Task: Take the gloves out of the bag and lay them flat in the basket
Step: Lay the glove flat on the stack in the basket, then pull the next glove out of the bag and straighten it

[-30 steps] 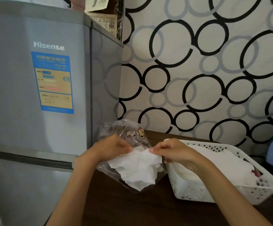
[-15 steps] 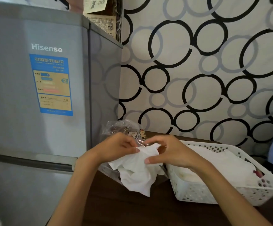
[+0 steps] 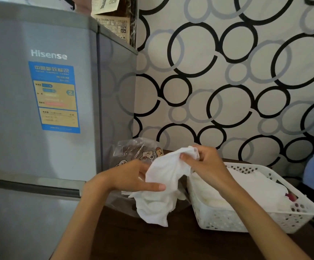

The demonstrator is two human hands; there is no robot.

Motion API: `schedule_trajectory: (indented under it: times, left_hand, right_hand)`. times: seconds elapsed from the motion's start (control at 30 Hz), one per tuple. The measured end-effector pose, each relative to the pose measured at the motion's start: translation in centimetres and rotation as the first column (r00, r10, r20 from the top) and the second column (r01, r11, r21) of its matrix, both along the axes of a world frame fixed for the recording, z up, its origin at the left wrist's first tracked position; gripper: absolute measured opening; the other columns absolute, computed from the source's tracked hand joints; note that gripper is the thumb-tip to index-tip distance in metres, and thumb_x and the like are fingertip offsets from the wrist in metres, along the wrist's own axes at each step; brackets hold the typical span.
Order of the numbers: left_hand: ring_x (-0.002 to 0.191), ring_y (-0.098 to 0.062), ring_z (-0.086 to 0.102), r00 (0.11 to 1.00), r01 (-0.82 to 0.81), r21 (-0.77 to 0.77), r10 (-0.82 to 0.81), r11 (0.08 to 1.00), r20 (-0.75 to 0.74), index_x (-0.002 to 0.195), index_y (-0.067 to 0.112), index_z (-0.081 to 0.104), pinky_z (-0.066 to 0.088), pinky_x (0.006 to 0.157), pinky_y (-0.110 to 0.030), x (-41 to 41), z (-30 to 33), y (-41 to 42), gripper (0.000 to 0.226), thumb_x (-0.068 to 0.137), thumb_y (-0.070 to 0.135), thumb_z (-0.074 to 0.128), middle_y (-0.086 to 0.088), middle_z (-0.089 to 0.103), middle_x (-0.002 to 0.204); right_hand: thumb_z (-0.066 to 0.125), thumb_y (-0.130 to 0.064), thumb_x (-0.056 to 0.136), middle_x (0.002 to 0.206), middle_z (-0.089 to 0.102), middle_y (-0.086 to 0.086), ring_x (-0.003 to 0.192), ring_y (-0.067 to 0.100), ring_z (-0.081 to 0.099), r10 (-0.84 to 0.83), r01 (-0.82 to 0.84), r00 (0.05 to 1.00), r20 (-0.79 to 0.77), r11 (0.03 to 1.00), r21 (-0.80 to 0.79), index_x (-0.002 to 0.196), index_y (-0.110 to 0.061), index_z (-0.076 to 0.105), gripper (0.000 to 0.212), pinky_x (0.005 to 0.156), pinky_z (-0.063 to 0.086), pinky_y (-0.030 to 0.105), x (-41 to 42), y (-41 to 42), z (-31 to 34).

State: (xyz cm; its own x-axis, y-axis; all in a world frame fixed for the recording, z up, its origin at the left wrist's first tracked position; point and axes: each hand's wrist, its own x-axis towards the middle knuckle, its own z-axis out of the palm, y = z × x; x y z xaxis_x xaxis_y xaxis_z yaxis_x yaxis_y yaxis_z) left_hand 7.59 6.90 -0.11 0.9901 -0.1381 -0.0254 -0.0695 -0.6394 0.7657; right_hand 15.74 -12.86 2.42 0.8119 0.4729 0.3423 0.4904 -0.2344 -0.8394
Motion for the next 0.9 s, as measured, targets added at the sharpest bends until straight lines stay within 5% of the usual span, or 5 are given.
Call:
schedule_trajectory:
  times: [0.17, 0.47, 0.57, 0.7, 0.9]
  left_hand:
    - [0.091, -0.018, 0.069, 0.958, -0.180, -0.133, 0.205, 0.975, 0.201, 0.097, 0.006, 0.070, 0.056, 0.086, -0.034, 0.4, 0.2, -0.1, 0.031, 0.093, 0.034, 0.057, -0.005, 0.073, 0.097]
    - [0.055, 0.003, 0.056, 0.829, -0.302, -0.388, 0.440, 0.871, 0.344, 0.080, 0.021, 0.066, 0.043, 0.054, -0.008, 0.5, 0.8, -1.1, 0.028, 0.099, 0.028, 0.047, 0.015, 0.063, 0.061]
    - [0.056, 0.001, 0.058, 0.804, -0.294, -0.463, 0.478, 0.836, 0.353, 0.080, 0.020, 0.068, 0.043, 0.052, -0.010, 0.4, 1.2, -1.7, 0.028, 0.099, 0.027, 0.048, 0.010, 0.066, 0.065]
    - [0.053, 0.003, 0.056, 0.761, -0.312, -0.428, 0.493, 0.848, 0.422, 0.085, 0.014, 0.067, 0.041, 0.050, -0.010, 0.7, 2.0, -3.4, 0.026, 0.098, 0.028, 0.049, 0.007, 0.063, 0.064]
    - [0.052, -0.002, 0.056, 0.757, -0.274, -0.434, 0.471, 0.858, 0.453, 0.079, 0.018, 0.070, 0.046, 0.053, -0.015, 1.0, 6.2, -6.4, 0.029, 0.098, 0.028, 0.050, 0.011, 0.064, 0.059]
  right_hand:
    - [0.065, -0.018, 0.087, 0.094, 0.070, 0.001, 0.085, 0.013, 0.064, -0.042, 0.061, 0.990, -0.136, 0.989, 0.135, 0.101, -0.020, 0.069, 0.015, 0.064, 0.049, 0.021, 0.3, -0.6, 1.2]
    - [0.071, -0.031, 0.077, 0.105, 0.071, 0.013, 0.099, 0.024, 0.065, 0.099, -0.033, 0.895, -0.435, 0.987, 0.157, 0.105, -0.004, 0.070, 0.039, 0.091, 0.048, 0.035, 2.0, -3.4, 1.4]
    - [0.068, -0.041, 0.081, 0.112, 0.067, 0.018, 0.107, 0.032, 0.062, 0.030, 0.034, 0.913, -0.408, 0.988, 0.148, 0.109, -0.002, 0.068, 0.048, 0.099, 0.044, 0.037, 2.4, -4.1, 1.2]
    - [0.063, -0.032, 0.088, 0.098, 0.074, -0.003, 0.103, 0.017, 0.066, -0.010, 0.087, 0.945, -0.326, 0.971, 0.222, 0.096, -0.023, 0.073, 0.016, 0.094, 0.048, 0.032, 2.4, -5.0, 2.3]
    - [0.064, -0.026, 0.087, 0.102, 0.071, -0.004, 0.102, 0.016, 0.063, -0.158, 0.244, 0.957, -0.244, 0.895, 0.374, 0.094, -0.027, 0.070, 0.009, 0.084, 0.050, 0.028, 2.0, -7.8, 4.9]
